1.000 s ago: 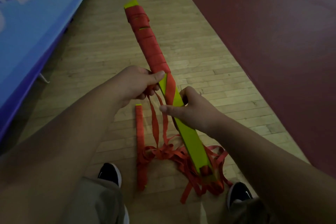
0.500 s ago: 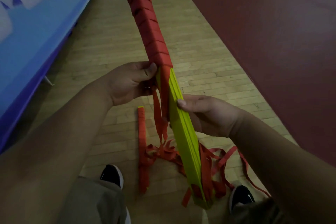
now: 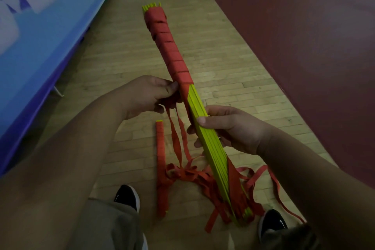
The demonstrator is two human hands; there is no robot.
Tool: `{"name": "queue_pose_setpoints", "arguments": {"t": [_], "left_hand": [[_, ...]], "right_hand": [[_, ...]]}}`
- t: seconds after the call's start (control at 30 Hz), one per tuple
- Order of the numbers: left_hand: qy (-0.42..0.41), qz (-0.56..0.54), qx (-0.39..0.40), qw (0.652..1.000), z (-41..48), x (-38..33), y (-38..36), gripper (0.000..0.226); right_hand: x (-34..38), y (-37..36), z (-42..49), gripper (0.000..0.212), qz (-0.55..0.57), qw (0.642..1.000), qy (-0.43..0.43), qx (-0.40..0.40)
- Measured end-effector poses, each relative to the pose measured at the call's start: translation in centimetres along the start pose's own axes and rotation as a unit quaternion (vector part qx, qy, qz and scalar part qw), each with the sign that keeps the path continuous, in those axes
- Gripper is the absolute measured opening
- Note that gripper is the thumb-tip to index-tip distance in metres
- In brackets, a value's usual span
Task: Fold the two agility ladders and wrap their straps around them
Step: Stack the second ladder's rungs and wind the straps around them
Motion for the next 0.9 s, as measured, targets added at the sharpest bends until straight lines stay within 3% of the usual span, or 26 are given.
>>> {"name": "queue_pose_setpoints", "arguments": {"t": [0.47, 0.63, 0.9], "left_hand": [[0.042, 0.034, -0.019, 0.998, -0.5, -0.6, 0.3, 0.038], [0.051, 0.062, -0.016, 0.997, -0.5, -0.6, 0.1, 0.025], [0.063, 0.044, 0.024, 0.997, -0.7, -1.0, -1.0, 0.024]], "right_hand": [[1.1, -0.7, -0.5, 0.035, -0.066, 0.994, 0.039, -0.074], [1.1, -0.7, -0.5, 0.029, -0.121, 0.984, 0.038, -0.126], [-0.1, 0.0, 0.7, 0.036, -0.314, 0.911, 0.073, -0.258]]}}
Point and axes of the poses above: each hand's wrist, its own z-axis towards the middle knuckle, its own y-axis out of the back of the hand, x = y × z, the point moved 2 cm from there along z, towards the middle knuckle, and after that the axes turned 14 degrees about z, right-handed, at the moved point
